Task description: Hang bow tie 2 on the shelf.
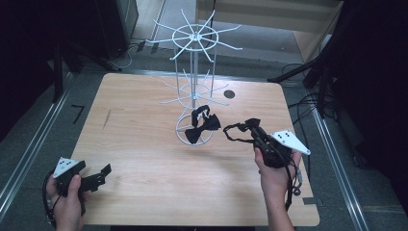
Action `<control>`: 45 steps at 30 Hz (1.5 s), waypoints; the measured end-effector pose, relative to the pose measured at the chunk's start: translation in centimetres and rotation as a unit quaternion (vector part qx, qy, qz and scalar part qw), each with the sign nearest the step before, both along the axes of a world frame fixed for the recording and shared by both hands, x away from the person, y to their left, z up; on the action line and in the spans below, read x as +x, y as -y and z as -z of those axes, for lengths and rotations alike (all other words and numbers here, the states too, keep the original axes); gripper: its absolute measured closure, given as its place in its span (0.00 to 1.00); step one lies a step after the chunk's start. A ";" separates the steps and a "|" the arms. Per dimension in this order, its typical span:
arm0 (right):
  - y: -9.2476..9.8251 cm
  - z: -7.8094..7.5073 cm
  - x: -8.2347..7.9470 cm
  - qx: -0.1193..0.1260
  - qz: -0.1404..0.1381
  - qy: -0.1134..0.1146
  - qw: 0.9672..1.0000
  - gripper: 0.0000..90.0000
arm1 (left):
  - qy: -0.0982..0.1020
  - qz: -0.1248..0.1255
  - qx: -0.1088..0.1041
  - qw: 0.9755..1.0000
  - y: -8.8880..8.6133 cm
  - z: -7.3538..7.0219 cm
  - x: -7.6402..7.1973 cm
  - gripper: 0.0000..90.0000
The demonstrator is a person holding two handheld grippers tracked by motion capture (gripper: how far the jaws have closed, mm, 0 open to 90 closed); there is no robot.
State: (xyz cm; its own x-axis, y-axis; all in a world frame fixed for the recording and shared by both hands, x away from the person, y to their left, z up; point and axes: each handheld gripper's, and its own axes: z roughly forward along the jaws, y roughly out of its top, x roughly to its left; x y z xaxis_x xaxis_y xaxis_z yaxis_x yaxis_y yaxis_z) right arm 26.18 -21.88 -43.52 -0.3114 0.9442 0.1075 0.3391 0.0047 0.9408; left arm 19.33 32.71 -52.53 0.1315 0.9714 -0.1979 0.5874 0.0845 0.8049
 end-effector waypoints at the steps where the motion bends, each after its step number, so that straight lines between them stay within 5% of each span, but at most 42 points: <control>1: 0.0 0.0 0.0 0.000 0.000 0.000 1.000 0.87 | 0.000 0.000 0.000 1.000 0.0 0.0 0.0 0.01; 45: -1.6 -4.7 0.6 0.025 -0.018 0.047 0.998 0.87 | 0.002 0.000 -0.003 1.000 0.0 0.0 0.0 0.01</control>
